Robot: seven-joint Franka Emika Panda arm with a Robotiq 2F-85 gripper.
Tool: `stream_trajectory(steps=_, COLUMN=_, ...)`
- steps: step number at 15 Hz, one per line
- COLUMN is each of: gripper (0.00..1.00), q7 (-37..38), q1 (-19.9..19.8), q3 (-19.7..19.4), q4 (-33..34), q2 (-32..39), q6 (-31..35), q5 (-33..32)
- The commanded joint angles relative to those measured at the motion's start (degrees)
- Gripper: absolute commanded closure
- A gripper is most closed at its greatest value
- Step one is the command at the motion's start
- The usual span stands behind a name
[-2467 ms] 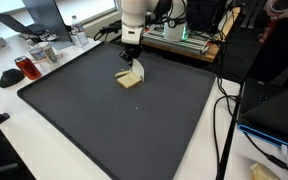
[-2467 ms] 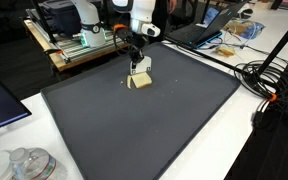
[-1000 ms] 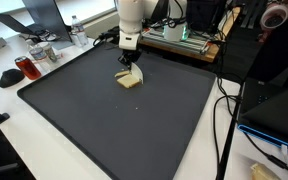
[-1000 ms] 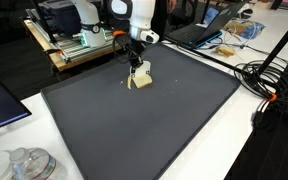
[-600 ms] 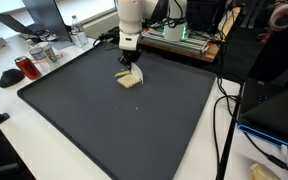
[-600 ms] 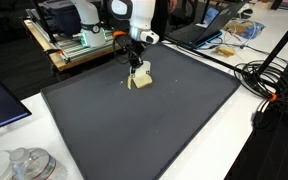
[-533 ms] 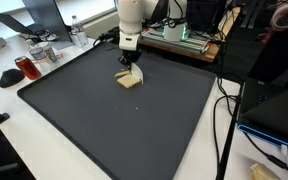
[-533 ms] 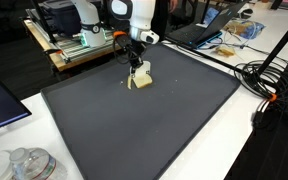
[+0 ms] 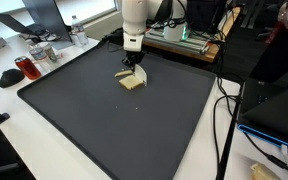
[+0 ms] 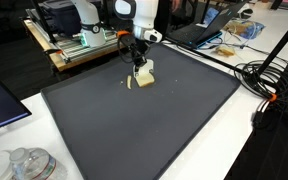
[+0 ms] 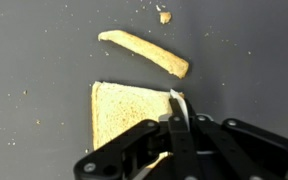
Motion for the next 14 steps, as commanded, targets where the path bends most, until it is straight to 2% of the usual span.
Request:
stream_trajectory(steps=1, gripper=0.99, q7=0.1, q1=1.1, q3=1.9, q4=-0.1, q2=1.7, q6=2.0, q5=2.4)
stream_trajectory(steps=4, gripper=0.99, q7=1.7, q1=2.0, q3=2.2, q4=0.0, q2=1.4, q6=2.1, q5=1.6)
stream_trajectory(steps=9, gripper=0.99, q7=8.9, q1=5.0, q3=-1.1, q4=0.6, q2=1.7, q6=1.9, q5=-6.4)
stream_trajectory(steps=14, gripper=0.99, q7=13.6, q1=4.5, q3=-2.4, q4=1.0, q2=2.4, q6=2.2, q5=-12.0)
